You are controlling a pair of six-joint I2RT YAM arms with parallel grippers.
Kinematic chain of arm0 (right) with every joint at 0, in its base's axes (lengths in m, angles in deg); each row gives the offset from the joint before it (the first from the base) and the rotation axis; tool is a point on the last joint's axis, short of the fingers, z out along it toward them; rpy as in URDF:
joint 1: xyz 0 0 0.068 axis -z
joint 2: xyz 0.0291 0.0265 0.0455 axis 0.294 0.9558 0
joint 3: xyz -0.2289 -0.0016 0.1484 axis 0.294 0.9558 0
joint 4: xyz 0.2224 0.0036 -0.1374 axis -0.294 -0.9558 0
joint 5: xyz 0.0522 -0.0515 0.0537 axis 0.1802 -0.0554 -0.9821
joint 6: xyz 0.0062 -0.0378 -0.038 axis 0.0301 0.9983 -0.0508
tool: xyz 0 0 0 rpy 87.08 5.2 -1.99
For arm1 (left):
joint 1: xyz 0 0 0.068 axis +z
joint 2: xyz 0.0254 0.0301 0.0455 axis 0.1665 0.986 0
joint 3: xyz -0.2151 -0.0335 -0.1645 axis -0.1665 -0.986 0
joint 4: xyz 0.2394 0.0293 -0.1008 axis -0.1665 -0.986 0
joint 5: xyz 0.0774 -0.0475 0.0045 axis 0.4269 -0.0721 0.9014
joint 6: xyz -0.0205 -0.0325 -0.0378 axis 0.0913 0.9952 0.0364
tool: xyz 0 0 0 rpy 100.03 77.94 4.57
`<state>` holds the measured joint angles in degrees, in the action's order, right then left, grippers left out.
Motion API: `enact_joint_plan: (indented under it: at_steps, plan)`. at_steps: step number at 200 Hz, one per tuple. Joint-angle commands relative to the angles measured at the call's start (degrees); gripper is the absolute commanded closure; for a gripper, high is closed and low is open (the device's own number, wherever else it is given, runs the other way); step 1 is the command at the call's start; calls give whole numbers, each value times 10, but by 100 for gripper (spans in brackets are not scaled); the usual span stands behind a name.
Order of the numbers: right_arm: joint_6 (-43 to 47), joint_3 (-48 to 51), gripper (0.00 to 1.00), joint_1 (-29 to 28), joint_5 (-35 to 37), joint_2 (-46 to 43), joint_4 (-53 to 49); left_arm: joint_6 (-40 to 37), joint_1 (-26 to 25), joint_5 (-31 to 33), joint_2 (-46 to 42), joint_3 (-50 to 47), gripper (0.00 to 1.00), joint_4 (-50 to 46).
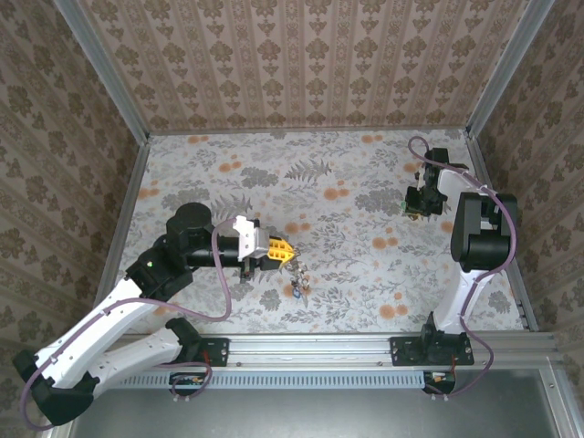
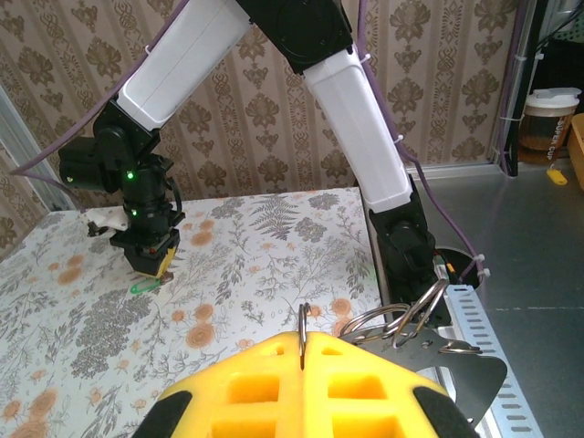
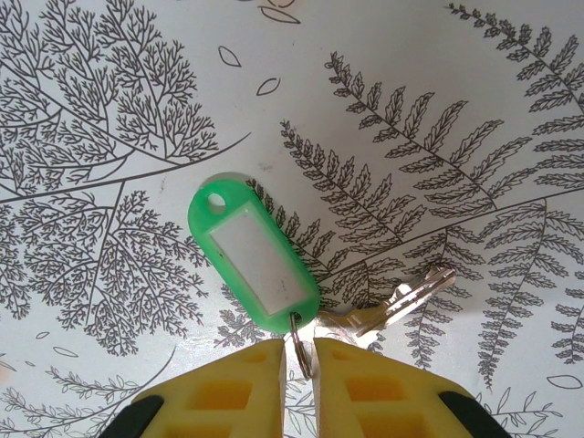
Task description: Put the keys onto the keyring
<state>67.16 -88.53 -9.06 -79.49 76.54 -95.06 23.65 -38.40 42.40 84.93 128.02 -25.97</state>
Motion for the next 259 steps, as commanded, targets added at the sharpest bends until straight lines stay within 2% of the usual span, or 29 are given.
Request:
enact_joint_plan:
  at_steps: [1, 203, 259]
  plan:
    - [12, 1, 83, -3, 6, 10, -2, -14, -3, -1, -10, 22, 100, 10]
    - [9, -7, 85, -5, 10, 10, 3, -14, -5, -1, -10, 21, 100, 11]
    - [7, -8, 94, -8, 12, 6, 2, -15, -6, -1, -10, 20, 100, 10]
